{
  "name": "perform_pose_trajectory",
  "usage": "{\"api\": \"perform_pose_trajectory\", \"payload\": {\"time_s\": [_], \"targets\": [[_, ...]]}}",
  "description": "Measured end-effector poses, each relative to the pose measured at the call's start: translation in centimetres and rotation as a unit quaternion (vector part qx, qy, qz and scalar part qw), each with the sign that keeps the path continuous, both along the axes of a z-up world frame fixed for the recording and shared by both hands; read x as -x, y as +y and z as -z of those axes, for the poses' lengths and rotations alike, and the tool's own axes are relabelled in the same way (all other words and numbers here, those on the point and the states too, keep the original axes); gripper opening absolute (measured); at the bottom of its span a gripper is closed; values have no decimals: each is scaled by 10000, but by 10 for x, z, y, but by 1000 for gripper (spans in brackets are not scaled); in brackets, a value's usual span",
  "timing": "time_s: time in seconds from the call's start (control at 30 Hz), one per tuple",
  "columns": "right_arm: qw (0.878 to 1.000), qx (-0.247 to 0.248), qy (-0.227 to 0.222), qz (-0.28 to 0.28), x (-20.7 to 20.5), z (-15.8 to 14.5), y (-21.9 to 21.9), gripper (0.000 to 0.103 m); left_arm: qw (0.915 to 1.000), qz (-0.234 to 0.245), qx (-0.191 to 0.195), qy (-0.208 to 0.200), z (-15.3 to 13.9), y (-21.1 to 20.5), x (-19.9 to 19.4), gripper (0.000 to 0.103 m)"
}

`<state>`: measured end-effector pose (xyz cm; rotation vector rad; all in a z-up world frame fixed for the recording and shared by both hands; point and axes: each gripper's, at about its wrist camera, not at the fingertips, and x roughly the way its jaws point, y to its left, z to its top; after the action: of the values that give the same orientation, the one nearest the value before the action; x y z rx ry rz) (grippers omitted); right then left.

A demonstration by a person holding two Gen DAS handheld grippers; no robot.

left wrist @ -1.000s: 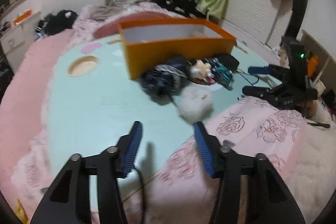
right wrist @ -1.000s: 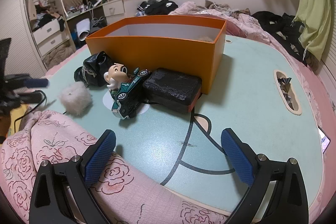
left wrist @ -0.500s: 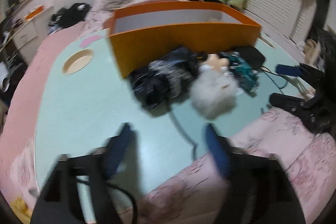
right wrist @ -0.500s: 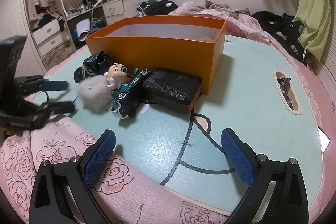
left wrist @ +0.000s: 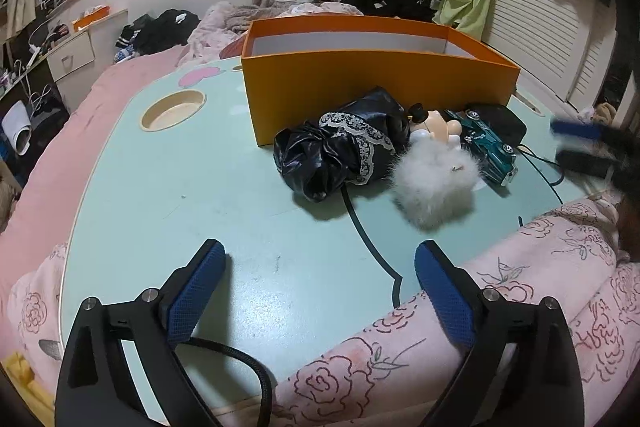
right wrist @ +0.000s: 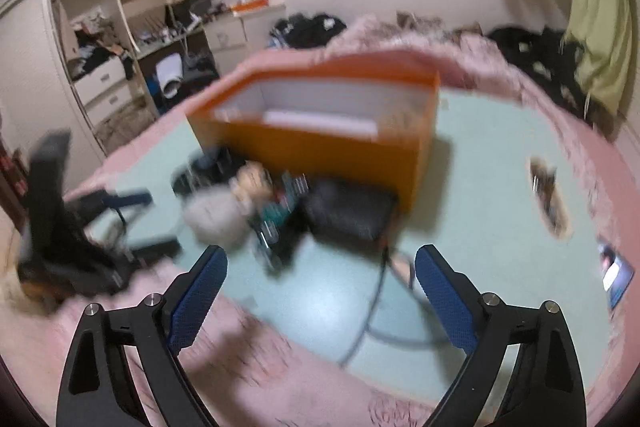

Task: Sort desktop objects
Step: 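Grasp the plastic-wrapped item beside the blue tin with the right gripper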

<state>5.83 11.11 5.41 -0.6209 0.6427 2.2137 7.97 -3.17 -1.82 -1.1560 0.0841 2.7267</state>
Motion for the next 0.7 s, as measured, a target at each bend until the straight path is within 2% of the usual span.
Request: {"api": "perform_pose_trajectory", "payload": {"time_s": [0.07,0.13,0.23,0.3,0.4,0.5,0.53,0.57,0.6,0.7], "targets": [[9989,293,333,-177,11,-19,17,96,10000,-1,-1,7,0,0,0,96],[9913,1032,715,-394,36,-33,50,95,10000,-3,-3,12,0,0,1,96],[9728,1986,966,-700,80,-32,88,79,10000,-3,-10,21,0,0,1,96],[9674,2282,828,-715,110,-27,106,63,10000,-3,-10,24,0,0,1,96],[9575,2693,699,-763,141,-15,125,60,10000,-2,-15,37,0,-1,1,96],[9552,2873,374,-604,157,1,135,57,10000,-5,-23,53,0,-1,1,96],[9523,2967,407,-583,160,6,138,56,10000,-3,-25,59,0,-1,2,96],[9481,3089,466,-598,161,11,141,47,10000,-1,-26,59,0,-1,1,96],[9428,3227,528,-658,164,18,144,30,10000,-1,-27,65,0,-1,1,96],[9337,3391,900,-709,159,24,149,30,10000,-5,-25,64,1,0,1,96]]}}
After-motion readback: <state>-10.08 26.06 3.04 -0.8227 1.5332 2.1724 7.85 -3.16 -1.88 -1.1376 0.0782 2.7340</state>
